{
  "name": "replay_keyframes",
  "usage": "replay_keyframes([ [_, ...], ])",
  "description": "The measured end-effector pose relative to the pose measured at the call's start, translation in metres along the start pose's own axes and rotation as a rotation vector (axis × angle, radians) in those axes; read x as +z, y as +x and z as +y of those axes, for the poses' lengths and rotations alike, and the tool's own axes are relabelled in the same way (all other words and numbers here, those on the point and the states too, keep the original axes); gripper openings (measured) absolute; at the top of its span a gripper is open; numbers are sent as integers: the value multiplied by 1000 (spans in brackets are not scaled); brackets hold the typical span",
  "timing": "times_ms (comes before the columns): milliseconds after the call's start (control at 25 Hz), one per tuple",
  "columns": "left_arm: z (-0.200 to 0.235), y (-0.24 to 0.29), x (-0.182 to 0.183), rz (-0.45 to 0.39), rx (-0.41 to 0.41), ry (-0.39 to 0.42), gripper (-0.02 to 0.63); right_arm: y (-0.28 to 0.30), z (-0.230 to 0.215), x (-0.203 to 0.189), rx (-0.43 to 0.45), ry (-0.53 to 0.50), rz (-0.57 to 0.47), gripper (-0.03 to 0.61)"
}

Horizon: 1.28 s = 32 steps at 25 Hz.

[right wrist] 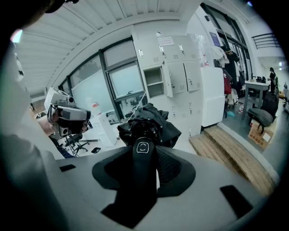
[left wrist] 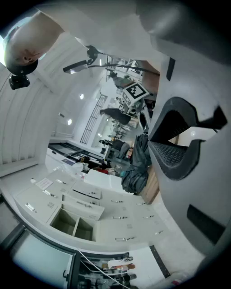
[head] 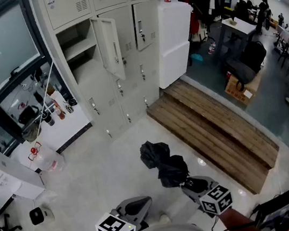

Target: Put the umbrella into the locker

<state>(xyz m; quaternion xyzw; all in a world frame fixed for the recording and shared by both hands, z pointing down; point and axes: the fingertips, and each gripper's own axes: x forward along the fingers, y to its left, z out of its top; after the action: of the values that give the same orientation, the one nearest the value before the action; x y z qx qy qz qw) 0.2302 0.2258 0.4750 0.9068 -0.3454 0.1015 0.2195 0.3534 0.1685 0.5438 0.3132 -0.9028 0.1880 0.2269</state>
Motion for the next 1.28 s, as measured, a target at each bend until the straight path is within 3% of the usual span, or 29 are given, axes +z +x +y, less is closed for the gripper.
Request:
replay_keyframes([
  [320,-15,5,-1,2,-7,11,11,-11,4,-4,9,-13,-1,156],
  [680,31,-12,8,-24,27,-40,11,39,4,23,25,-15,22,156],
  [920,101,-14,30,-26,-10,-32,11,93,-3,70,-17,-27,5,156],
  [1280,234,-55,92,-18,-49,35,11,215,-5,186,-83,-36,-53,156],
])
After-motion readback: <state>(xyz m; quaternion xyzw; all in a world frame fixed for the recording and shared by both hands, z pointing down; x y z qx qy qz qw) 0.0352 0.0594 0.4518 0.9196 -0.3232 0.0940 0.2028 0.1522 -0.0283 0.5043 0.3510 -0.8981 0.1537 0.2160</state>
